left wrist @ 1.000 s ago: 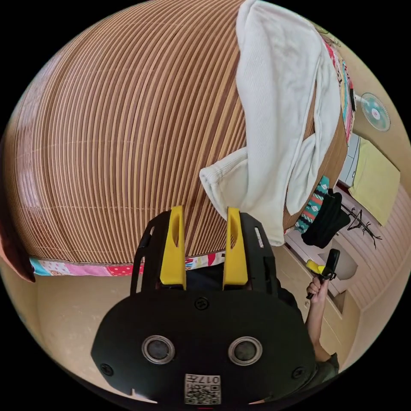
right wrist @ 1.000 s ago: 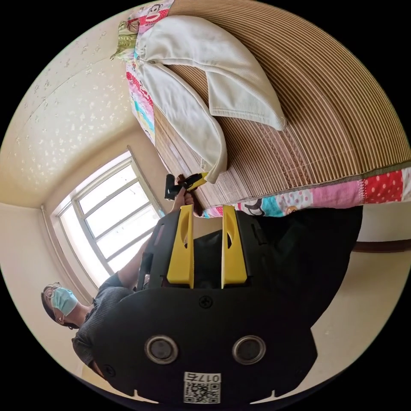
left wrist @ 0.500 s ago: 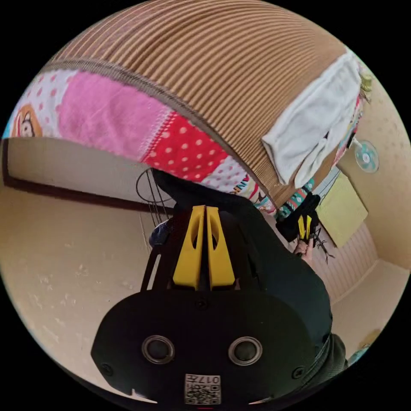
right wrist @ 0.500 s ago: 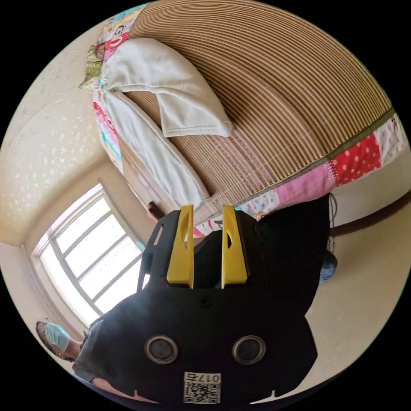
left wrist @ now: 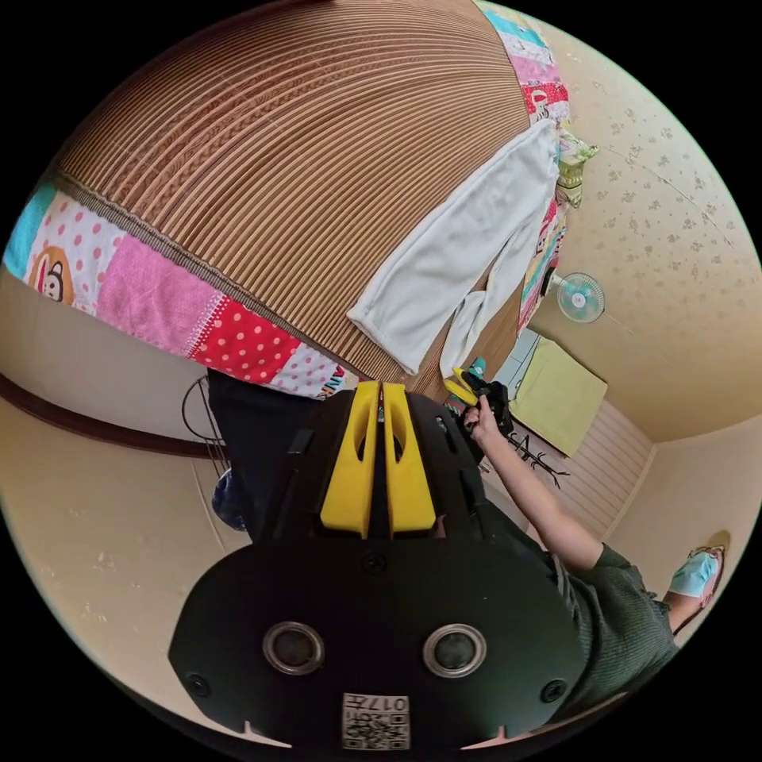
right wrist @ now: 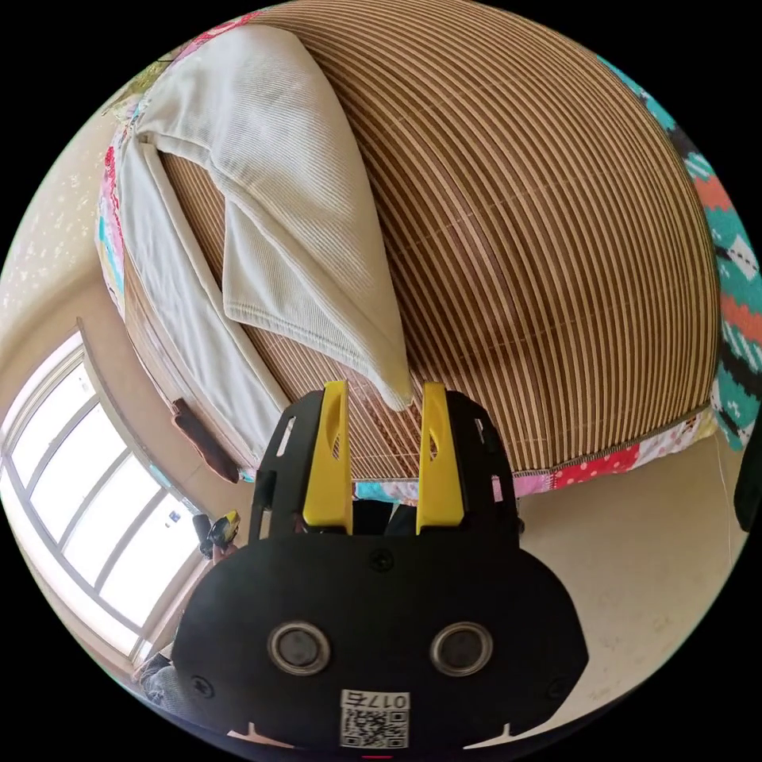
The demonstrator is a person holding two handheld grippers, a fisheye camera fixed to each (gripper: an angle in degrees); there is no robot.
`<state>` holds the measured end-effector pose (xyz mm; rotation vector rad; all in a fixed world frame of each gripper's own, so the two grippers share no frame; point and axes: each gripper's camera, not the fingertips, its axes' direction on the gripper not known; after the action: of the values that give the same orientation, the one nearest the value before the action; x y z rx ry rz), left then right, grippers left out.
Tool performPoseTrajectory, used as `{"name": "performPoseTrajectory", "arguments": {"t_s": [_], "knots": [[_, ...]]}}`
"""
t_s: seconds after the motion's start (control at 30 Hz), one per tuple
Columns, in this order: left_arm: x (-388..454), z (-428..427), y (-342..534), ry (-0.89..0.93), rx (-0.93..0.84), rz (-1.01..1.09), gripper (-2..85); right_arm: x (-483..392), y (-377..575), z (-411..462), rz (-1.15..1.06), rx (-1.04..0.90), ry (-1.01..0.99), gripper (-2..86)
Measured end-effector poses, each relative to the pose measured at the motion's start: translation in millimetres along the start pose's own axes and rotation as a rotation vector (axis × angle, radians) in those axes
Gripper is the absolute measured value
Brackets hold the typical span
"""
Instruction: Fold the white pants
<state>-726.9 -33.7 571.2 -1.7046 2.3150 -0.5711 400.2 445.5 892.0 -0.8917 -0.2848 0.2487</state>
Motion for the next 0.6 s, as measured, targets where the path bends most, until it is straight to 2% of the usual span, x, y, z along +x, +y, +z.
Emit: {"name": "performPoseTrajectory", "arguments": {"t_s": [0.1, 0.17, 0.23, 0.33, 0.4, 0.47, 0.5, 0.6], "knots": [[-1, -2, 0, 0.072, -0.006, -0.078, -1.0, 2, -14, 2, 0.036, -0.050, 0.039, 6.1], [-2, -7, -3, 0.105, 0.010, -0.105, -1.0, 5, -12, -18, 0.053, -0.012, 0.081, 4.9], [0, -17, -6, 0.144, 0.050, -0.116, -1.0, 3, 1, -57, 0.029, 0.095, 0.148, 4.1], [2, -21, -12, 0.152, 0.071, -0.130, -1.0, -31, 57, -147, -0.136, 0.360, 0.351, 3.3], [5, -19, -17, 0.138, 0.064, -0.129, -1.0, -88, 121, -196, -0.377, 0.511, 0.546, 2.9], [8, -14, -24, 0.117, 0.044, -0.129, -1.0, -127, 158, -199, -0.572, 0.502, 0.649, 2.8], [10, -11, -30, 0.106, 0.030, -0.124, -1.0, -147, 172, -186, -0.669, 0.439, 0.683, 2.8], [16, -3, -48, 0.097, 0.017, -0.105, -1.0, -166, 186, -127, -0.829, 0.275, 0.676, 2.9]]}}
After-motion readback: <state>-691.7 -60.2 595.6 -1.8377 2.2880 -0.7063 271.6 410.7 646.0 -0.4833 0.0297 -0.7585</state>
